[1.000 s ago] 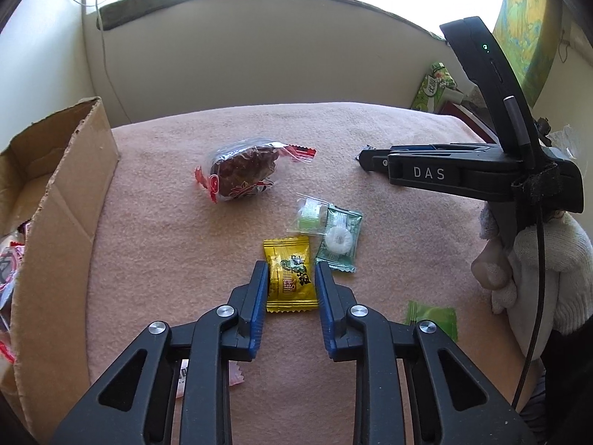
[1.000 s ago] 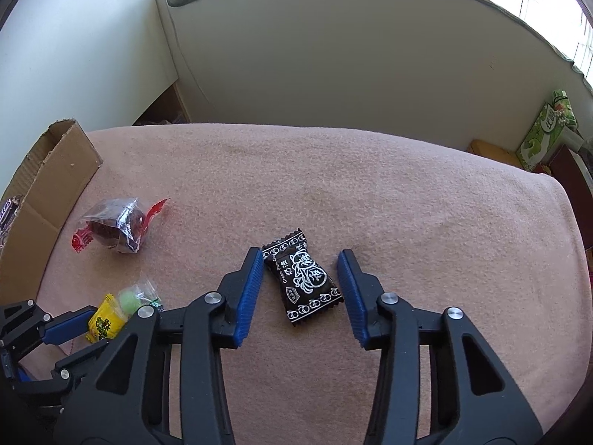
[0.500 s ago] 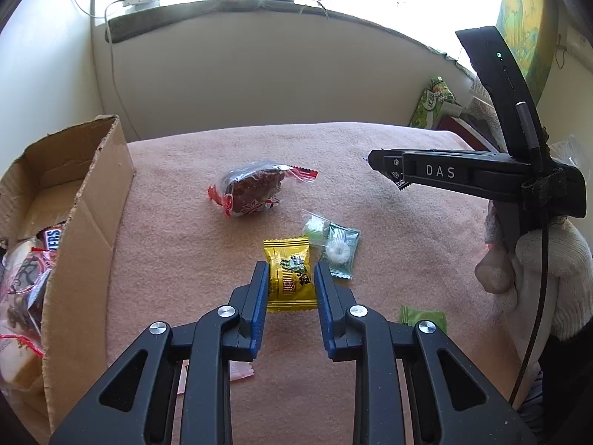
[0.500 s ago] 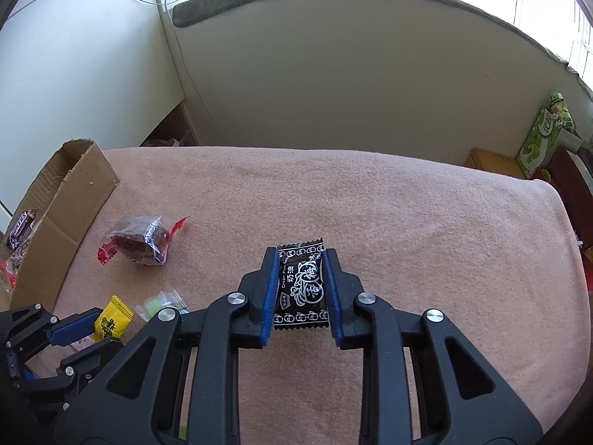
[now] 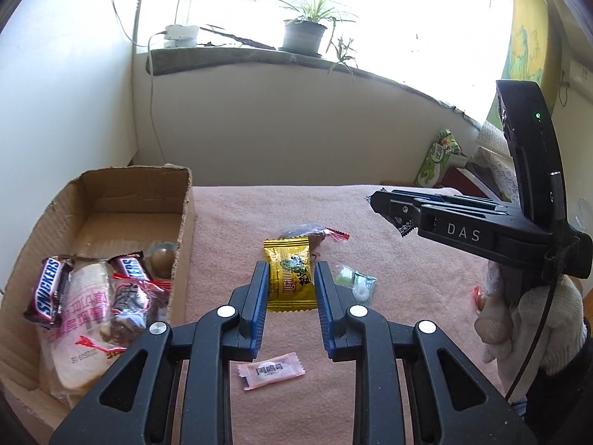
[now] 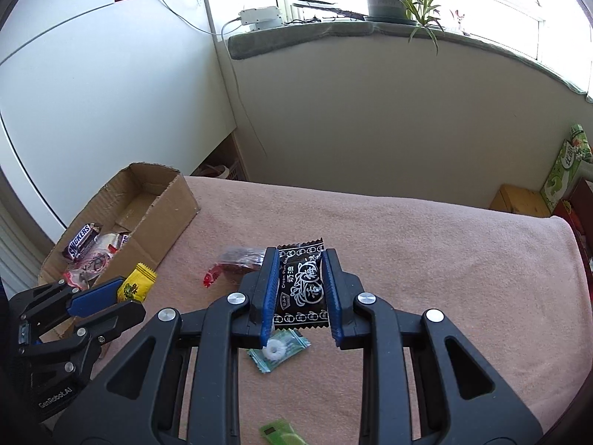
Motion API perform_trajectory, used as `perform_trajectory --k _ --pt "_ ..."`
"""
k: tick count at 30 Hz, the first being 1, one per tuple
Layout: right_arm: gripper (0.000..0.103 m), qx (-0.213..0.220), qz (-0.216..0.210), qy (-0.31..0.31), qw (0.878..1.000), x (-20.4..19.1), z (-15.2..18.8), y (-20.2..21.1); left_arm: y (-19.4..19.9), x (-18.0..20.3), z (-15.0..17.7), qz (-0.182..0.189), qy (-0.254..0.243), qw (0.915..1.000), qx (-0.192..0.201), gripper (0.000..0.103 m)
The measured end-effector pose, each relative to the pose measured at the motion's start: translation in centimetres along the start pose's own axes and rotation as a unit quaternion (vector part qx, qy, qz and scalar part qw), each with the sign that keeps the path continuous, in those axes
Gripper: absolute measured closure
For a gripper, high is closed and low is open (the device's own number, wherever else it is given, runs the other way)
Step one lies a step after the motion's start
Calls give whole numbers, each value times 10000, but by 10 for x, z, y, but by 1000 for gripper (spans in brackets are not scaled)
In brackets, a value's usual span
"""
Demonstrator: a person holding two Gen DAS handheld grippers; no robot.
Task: Organize snacks
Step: 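Carry both candies into the cardboard box and open both tools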
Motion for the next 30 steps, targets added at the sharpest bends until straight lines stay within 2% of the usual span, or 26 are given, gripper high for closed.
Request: perform_trajectory --k 8,16,30 --pt "79 157 -655 363 9971 -67 -2 11 19 -43 -9 -307 390 9983 312 80" --pt "78 86 -1190 740 9901 -126 4 10 38 -90 -8 -587 777 9940 495 80" --pt "78 -234 -1704 1190 9779 -194 23 -11 49 -135 2 -1035 984 9886 478 80"
Point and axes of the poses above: each gripper's, at about its wrist camera, not at the fingertips, and y roughly against the way its jaws point, x to its right, z to its underside, the point moved 2 cm from there along -y, roughly the way its jaws point, and after that the axes turned 7 degrees about x, right-handed, at the moved point
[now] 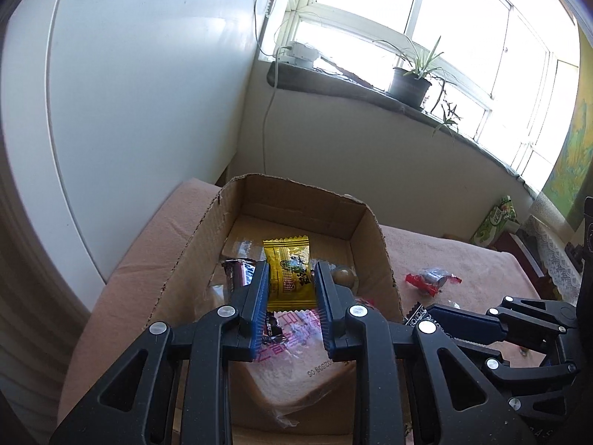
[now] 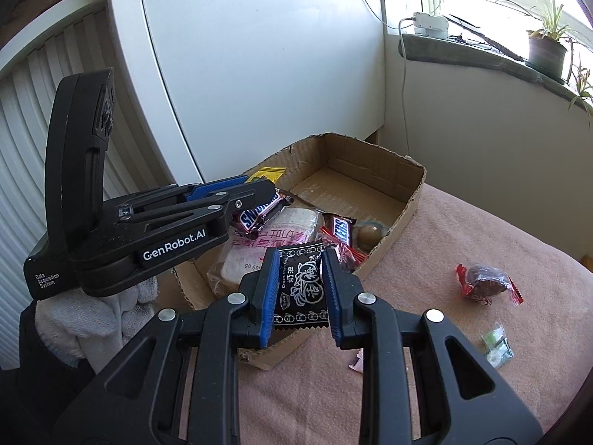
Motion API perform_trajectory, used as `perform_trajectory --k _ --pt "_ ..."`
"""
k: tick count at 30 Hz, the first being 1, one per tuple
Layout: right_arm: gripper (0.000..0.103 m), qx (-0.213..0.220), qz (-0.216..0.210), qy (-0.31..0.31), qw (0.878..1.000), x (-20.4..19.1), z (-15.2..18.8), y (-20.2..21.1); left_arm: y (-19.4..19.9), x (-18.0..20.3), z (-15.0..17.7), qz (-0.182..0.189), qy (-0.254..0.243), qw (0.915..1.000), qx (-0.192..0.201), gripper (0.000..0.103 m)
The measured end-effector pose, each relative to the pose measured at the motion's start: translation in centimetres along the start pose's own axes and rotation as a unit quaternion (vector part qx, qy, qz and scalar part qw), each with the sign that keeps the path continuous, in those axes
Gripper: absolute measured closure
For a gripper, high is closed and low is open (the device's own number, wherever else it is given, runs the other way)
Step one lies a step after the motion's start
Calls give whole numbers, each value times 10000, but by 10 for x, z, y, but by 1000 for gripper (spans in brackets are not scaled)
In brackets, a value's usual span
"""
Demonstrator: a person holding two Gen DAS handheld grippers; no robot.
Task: Organize snacks
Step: 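Carry both candies into the cardboard box and open both tools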
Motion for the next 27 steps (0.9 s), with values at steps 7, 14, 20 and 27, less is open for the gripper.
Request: perform_trajectory --k 7,14,20,27 --pt "78 -123 -126 121 9998 -14 7 -9 1 -8 1 -111 -29 9999 15 80" --pt "78 -168 -195 135 9996 -18 10 -13 3 -12 1 -133 -1 9999 24 80" --pt "78 -193 -222 194 9994 -21 12 -14 2 -12 1 -148 -27 9999 15 80" --pt "75 -152 -176 272 9994 -22 13 -12 2 -11 1 -214 -36 9998 31 79"
Point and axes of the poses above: each gripper's, at about its wrist camera, not at the fingertips, and y roughly against the way its jaws point, x to its right, z to its underside, the point moved 2 cm from there along -y, roughly the way its jaws point, and after that the axes turned 7 degrees about x, right-handed, at the moved point
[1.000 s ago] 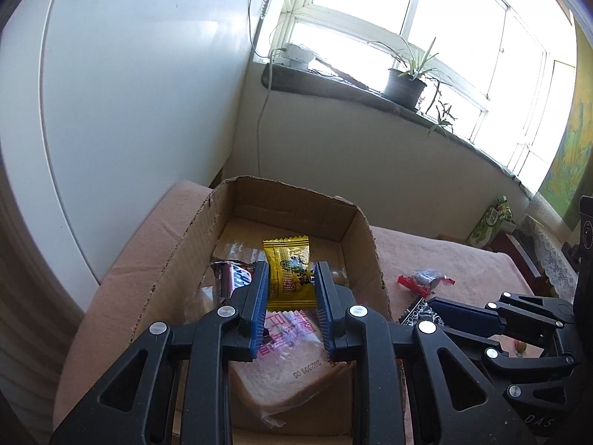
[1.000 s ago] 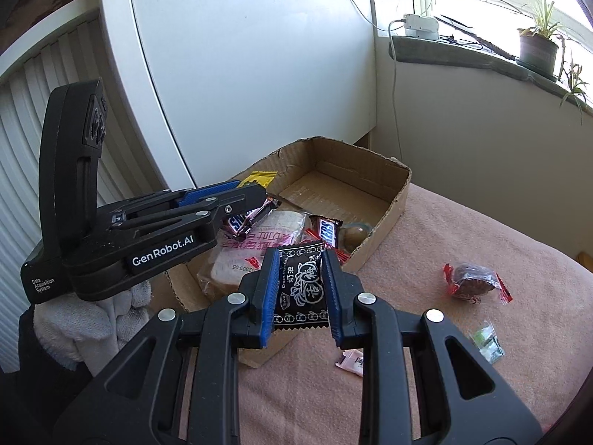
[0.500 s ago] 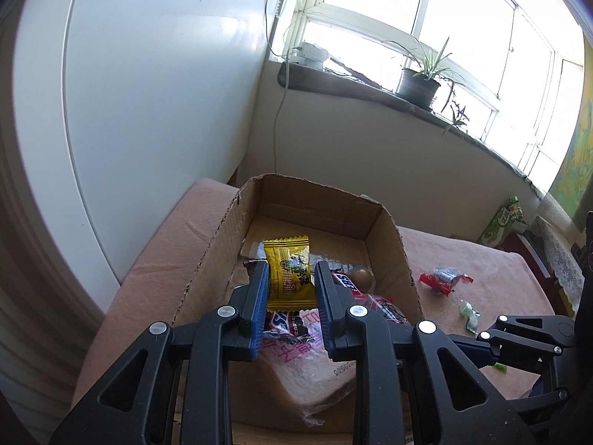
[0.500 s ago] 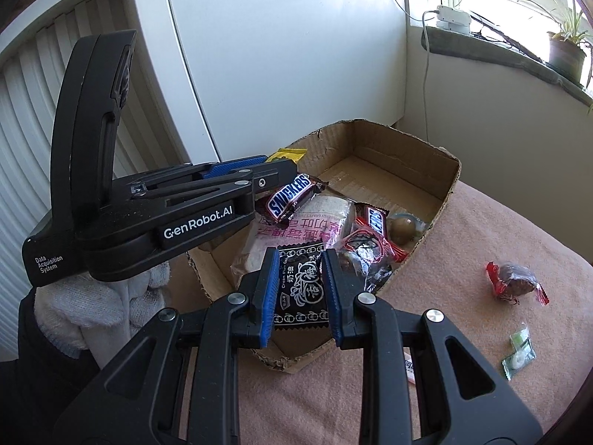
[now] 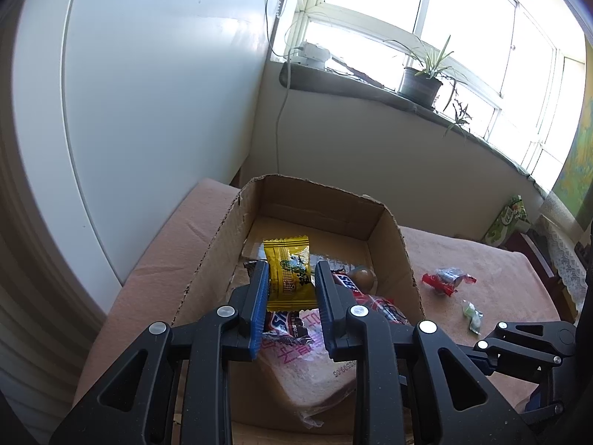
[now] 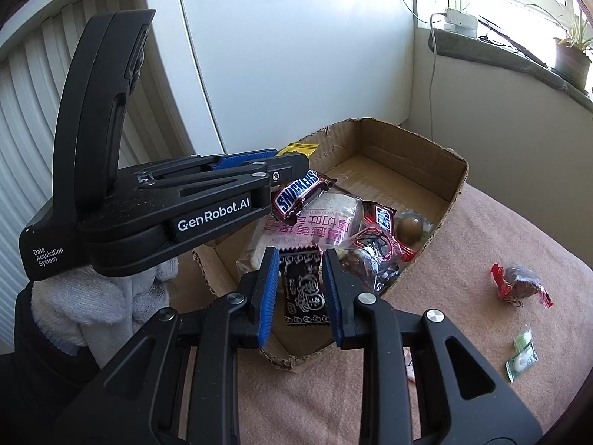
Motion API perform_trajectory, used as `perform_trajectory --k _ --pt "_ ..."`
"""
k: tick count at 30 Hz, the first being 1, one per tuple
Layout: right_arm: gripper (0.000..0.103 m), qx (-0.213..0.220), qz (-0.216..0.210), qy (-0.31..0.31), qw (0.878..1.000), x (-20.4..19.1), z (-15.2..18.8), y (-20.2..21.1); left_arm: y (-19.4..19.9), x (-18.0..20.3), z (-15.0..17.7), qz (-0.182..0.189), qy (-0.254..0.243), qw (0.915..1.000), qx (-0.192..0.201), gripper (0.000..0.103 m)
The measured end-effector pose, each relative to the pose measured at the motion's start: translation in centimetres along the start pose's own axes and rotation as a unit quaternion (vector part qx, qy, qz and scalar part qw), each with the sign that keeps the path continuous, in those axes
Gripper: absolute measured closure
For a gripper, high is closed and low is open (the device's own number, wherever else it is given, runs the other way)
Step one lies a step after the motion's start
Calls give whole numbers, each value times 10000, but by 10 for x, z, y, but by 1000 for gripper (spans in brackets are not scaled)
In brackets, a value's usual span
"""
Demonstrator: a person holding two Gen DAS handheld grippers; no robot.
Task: Organize snacks
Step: 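Carry both candies into the cardboard box and open both tools, then grasp the green square packet with the left tool while the right tool grasps the round brown snack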
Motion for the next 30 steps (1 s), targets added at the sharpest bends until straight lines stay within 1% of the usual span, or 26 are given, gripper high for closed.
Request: perform_trajectory --k 1,2,3,4,5,7,9,10,11,12,13,16,23,27,30 --pt "65 14 12 9 10000 0 0 1 0 0 0 -5 2 10000 4 79" --pt "60 36 31 23 10000 0 0 1 0 0 0 -17 6 10000 14 79" --pt "51 54 55 44 10000 0 0 2 0 0 0 -32 10 10000 16 78" --pt "48 66 71 65 9999 0 1 3 0 0 0 -39 11 10000 16 76" --pt "48 71 84 79 9999 1 1 4 0 0 0 -46 8 10000 17 74" --pt "45 82 106 88 9999 3 1 6 0 0 0 -81 0 10000 36 60" --pt "41 103 158 81 9998 6 2 8 1 -1 0 -115 12 9999 59 55" --pt "38 113 177 74 9998 8 2 10 1 -1 -1 -125 29 9999 65 54" --pt "36 126 190 64 9997 9 2 11 2 -2 -1 -140 47 9999 76 52" --pt "34 136 198 53 9997 11 2 12 2 -2 -1 -148 58 9998 91 49" --pt "33 146 203 41 9997 12 2 13 2 -2 -1 -150 64 9998 102 47" --pt "30 187 211 0 9996 16 2 17 2 -1 -1 -149 48 9998 94 47" --pt "30 222 288 3 9993 22 3 26 1 3 -1 -114 21 9999 86 47" --pt "30 291 341 -136 9989 34 5 40 4 7 -1 -46 4 9999 130 47" --pt "30 327 457 -219 9982 45 10 53 7 17 0 50 -86 9998 159 47"
Point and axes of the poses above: each gripper's, at about its wrist camera, not at the fingertips, and y roughly against the way its jaws point, x to its right, z to its underside, the point moved 2 cm from there along -y, roughly the way its jaws point, and after that the axes turned 7 degrees about x, right-handed, at the moved point
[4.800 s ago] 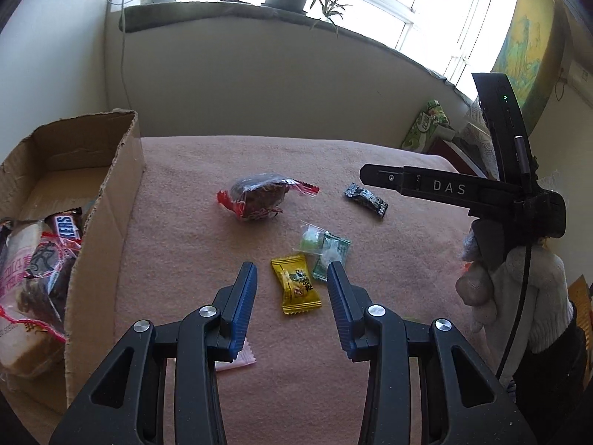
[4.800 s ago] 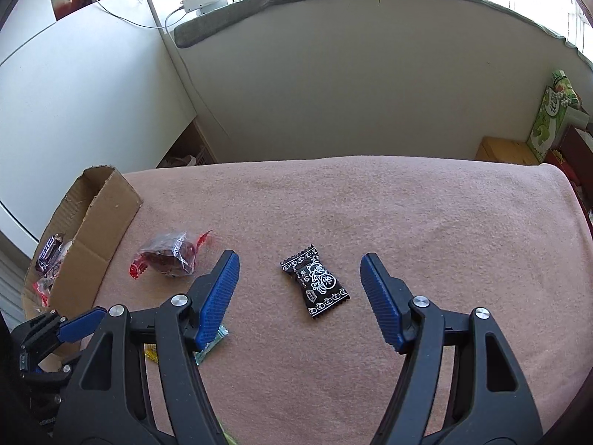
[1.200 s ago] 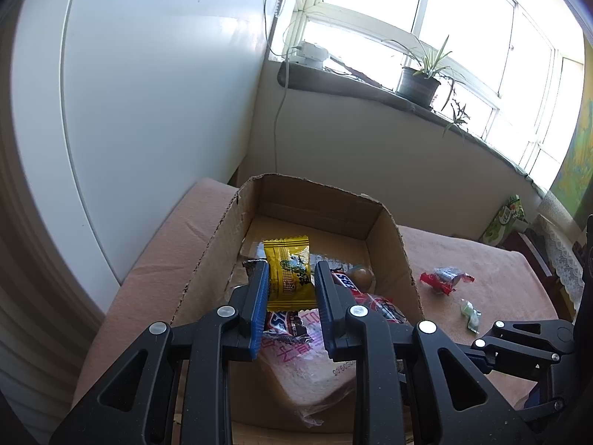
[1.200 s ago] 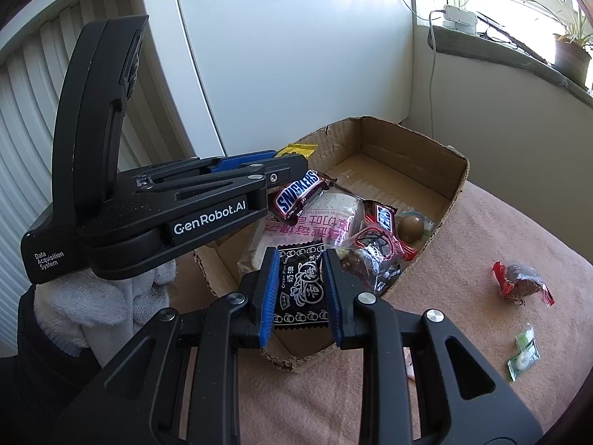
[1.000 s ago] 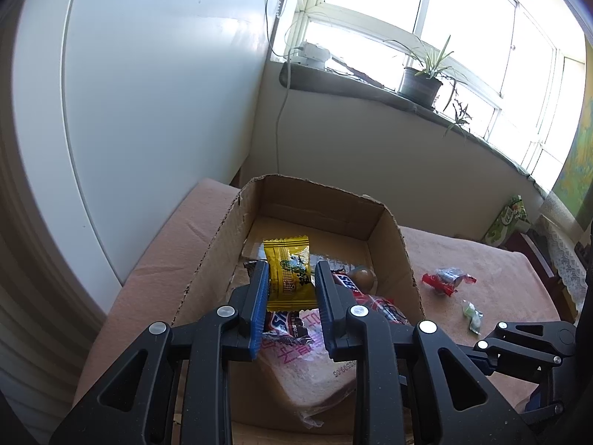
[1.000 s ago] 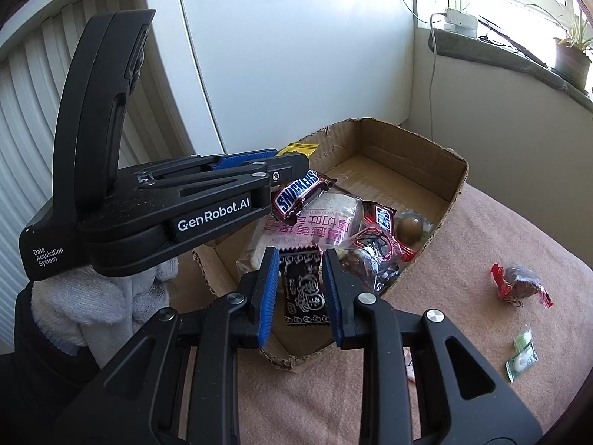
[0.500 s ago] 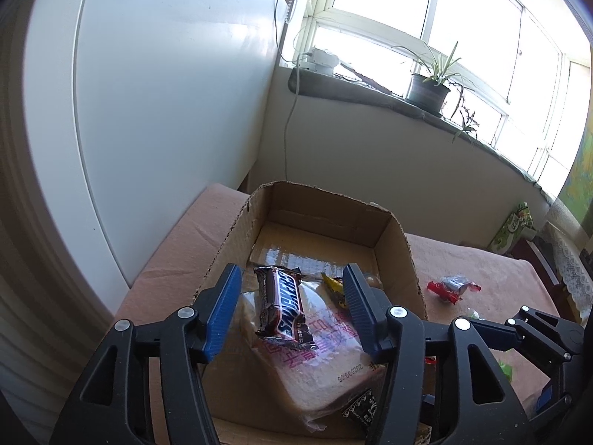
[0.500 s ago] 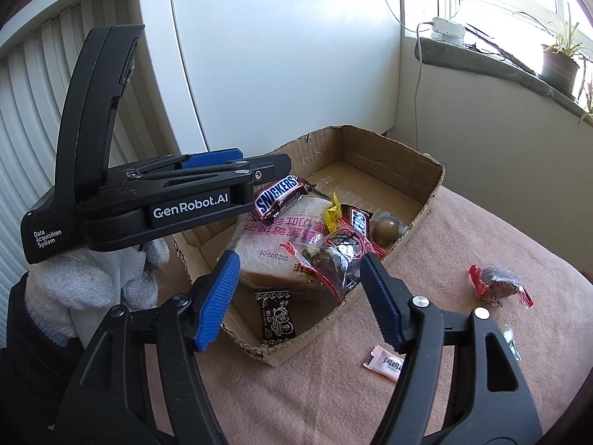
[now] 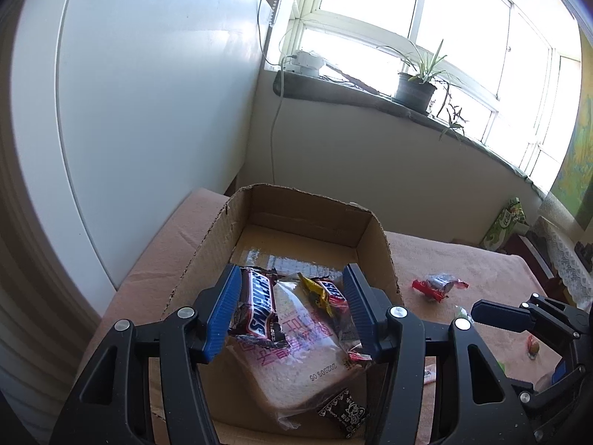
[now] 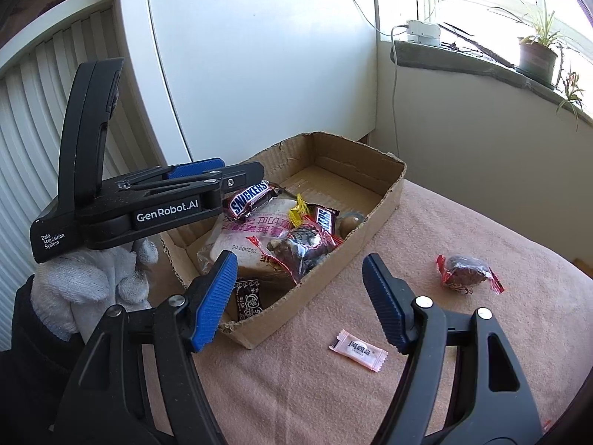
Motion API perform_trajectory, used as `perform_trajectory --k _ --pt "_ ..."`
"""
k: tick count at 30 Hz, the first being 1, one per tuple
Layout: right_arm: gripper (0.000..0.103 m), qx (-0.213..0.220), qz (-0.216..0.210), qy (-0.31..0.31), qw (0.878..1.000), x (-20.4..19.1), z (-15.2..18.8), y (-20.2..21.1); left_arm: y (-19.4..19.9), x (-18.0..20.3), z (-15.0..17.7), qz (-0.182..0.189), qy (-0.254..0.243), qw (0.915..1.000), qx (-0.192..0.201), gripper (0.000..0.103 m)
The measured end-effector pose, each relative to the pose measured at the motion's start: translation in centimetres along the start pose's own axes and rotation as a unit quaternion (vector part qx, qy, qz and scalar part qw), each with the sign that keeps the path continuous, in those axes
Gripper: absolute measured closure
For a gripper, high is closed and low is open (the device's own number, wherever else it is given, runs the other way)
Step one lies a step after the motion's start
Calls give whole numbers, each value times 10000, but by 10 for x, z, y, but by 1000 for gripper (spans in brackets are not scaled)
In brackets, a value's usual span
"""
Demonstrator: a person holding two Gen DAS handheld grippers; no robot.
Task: Organize snacks
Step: 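Grasp the green square packet with the left tool while the right tool grasps the round brown snack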
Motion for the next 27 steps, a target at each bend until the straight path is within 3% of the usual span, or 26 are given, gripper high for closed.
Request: perform_trajectory --k 16,27 --pt "30 246 1122 -689 9910 91 41 80 -3 83 14 810 -529 9951 -211 47" --pt "30 146 1872 -1065 9764 149 90 127 -23 147 39 1480 -764 9831 -765 47"
Point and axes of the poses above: each gripper's, at about its wrist camera, not at the fingertips, and y roughly against the way its jaws point, x to its right, z to its underside, the point moved 2 cm from there along -y, roughly the way its jaws point, and after that the axes turned 7 degrees about x, right-handed, at the moved point
